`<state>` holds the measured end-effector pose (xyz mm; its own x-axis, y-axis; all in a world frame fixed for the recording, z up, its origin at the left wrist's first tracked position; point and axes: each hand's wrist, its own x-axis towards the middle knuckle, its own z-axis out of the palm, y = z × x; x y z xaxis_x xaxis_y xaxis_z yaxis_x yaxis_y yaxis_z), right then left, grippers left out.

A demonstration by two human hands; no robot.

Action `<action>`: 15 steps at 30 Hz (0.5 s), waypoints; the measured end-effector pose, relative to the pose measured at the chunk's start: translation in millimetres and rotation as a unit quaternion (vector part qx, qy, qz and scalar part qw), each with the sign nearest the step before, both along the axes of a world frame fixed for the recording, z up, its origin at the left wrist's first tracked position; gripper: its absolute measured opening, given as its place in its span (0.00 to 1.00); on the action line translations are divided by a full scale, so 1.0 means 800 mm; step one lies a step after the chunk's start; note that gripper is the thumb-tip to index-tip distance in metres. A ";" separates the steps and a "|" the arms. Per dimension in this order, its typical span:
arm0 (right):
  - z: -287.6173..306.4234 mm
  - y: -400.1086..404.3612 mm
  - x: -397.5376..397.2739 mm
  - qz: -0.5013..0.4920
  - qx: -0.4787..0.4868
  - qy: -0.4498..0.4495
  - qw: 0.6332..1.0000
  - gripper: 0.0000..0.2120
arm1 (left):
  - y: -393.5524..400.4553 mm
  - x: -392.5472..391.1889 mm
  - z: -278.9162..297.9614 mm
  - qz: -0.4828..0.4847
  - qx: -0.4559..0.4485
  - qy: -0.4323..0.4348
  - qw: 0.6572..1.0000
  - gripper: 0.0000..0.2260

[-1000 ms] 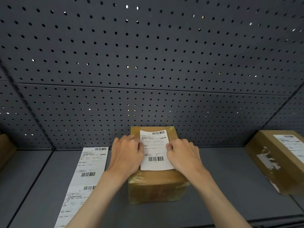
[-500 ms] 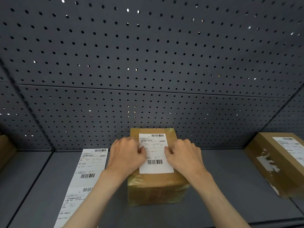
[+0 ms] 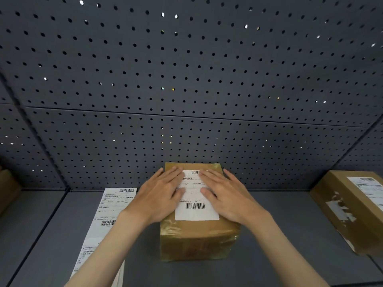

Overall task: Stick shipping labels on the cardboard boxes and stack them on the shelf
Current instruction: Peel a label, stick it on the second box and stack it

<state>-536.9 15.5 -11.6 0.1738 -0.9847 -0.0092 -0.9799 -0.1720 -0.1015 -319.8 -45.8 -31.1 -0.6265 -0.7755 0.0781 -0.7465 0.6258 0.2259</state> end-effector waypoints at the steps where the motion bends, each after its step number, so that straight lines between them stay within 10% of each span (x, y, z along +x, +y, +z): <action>1: 0.001 0.003 -0.002 -0.013 -0.005 0.001 1.000 0.28 | 0.000 0.003 0.000 0.009 0.000 0.000 1.000 0.28; 15: -0.038 0.101 0.017 0.111 -0.106 -0.084 0.985 0.23 | 0.112 0.033 -0.021 -0.071 -0.067 0.051 0.994 0.27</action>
<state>-523.5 96.2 -42.2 0.3655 -0.8991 0.2408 -0.8883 -0.4142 -0.1983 -293.5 44.0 -48.2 -0.7133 -0.6575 0.2427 -0.6255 0.7534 0.2028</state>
